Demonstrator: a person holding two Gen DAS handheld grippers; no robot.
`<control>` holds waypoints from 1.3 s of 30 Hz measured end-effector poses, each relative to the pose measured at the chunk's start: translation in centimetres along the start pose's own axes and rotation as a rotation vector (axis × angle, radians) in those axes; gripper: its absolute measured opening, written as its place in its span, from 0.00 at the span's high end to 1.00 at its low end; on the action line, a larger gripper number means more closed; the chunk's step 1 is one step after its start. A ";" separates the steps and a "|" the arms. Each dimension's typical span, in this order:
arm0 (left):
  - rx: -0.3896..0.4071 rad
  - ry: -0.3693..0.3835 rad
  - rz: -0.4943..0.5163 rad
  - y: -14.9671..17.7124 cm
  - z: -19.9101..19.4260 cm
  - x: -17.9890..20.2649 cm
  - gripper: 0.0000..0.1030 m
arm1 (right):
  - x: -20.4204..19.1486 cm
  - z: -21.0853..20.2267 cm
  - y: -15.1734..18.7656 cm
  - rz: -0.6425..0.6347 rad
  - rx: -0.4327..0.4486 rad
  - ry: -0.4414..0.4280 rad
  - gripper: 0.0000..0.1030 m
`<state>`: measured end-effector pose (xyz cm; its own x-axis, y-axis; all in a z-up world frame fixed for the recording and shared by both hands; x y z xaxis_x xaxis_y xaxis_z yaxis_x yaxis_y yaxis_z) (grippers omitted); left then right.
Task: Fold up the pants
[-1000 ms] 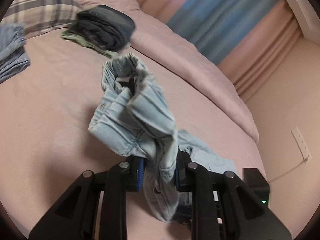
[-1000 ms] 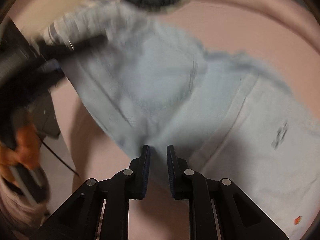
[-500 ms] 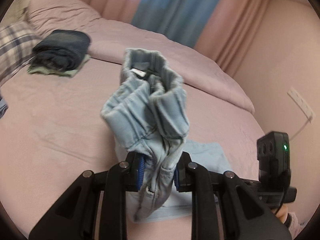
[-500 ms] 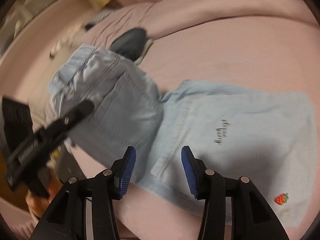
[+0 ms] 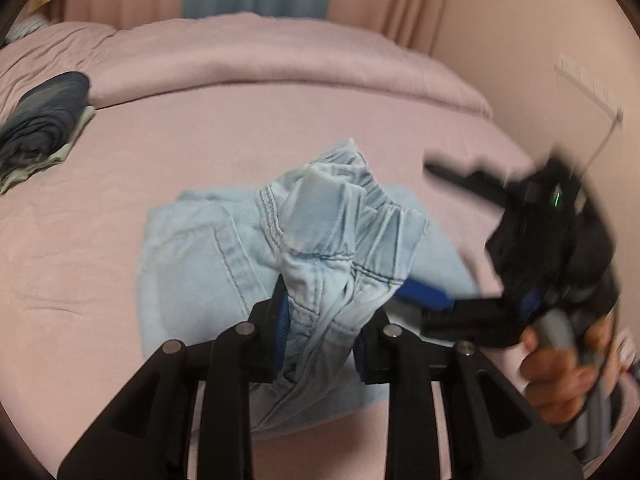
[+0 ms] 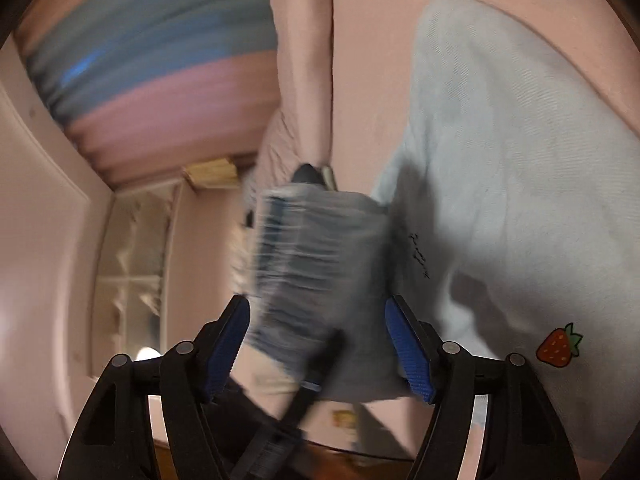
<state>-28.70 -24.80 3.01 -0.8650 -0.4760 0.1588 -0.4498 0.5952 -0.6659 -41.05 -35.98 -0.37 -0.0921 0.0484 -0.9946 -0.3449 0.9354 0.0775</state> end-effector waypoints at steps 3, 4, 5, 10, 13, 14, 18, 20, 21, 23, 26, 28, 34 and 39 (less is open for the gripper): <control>-0.017 -0.019 0.047 0.4 0.4 0.6 0.72 | -1.3 0.8 0.0 -0.055 -0.030 0.093 0.25; -0.016 -0.013 0.045 0.3 0.2 0.4 0.71 | -1.7 1.2 -0.1 -0.080 -0.044 0.150 0.25; -0.014 -0.007 0.040 0.4 0.0 0.3 0.69 | -2.0 1.3 -0.2 -0.101 -0.047 0.186 0.25; 0.014 0.020 0.007 1.5 -2.3 -0.6 0.24 | -3.1 1.6 -1.7 -0.142 -0.065 0.283 0.25; 0.031 0.048 -0.020 2.4 -4.0 -1.8 0.24 | -3.0 0.8 -1.8 -0.143 -0.079 0.348 0.25; 0.037 0.035 -0.032 2.7 -4.4 -2.5 0.24 | -3.0 1.2 -1.9 -0.149 -0.088 0.372 0.25; 0.031 -0.001 -0.116 4.0 -5.3 -5.7 0.24 | -3.2 1.7 -1.5 -0.268 -0.119 0.513 0.34; 0.024 -0.015 -0.169 4.5 -5.4 -7.1 0.24 | -3.3 2.4 -1.4 -0.345 -0.120 0.593 0.51; 0.021 -0.019 -0.191 4.7 -5.4 -7.6 0.24 | -3.3 2.6 -1.1 -0.391 -0.117 0.630 0.64; 0.018 -0.021 -0.232 5.1 -5.6 -8.5 0.24 | -3.5 2.9 -0.8 -0.454 -0.105 0.644 0.69; 0.023 -0.026 -0.261 5.2 -5.7 -9.2 0.24 | -5.2 1.4 -0.3 -0.513 -0.077 0.596 0.72; 0.031 -0.025 -0.260 5.1 -6.2 -9.1 0.24 | -6.3 -0.4 -0.5 -0.536 -0.047 0.579 0.72; 0.032 -0.014 -0.260 3.8 -5.1 -8.8 0.24 | -6.3 -4.3 -3.2 -0.509 0.019 0.631 0.72; 0.004 0.002 -0.248 2.8 -3.5 -8.3 0.24 | -3.0 -5.0 -4.5 -0.450 -0.006 0.722 0.72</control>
<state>-23.55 -16.96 2.37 -0.7285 -0.6060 0.3195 -0.6477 0.4574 -0.6093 -43.93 -42.11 2.61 -0.5174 -0.5648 -0.6429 -0.4962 0.8101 -0.3124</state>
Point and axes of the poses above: each gripper's, at about its wrist camera, not at the fingertips, and z roughly the way its jaws point, x to its right, y to its underside, the point moved 3 cm from there along z, roughly the way its jaws point, and after that the axes turned 1 degree about y, right-handed, at the moved point
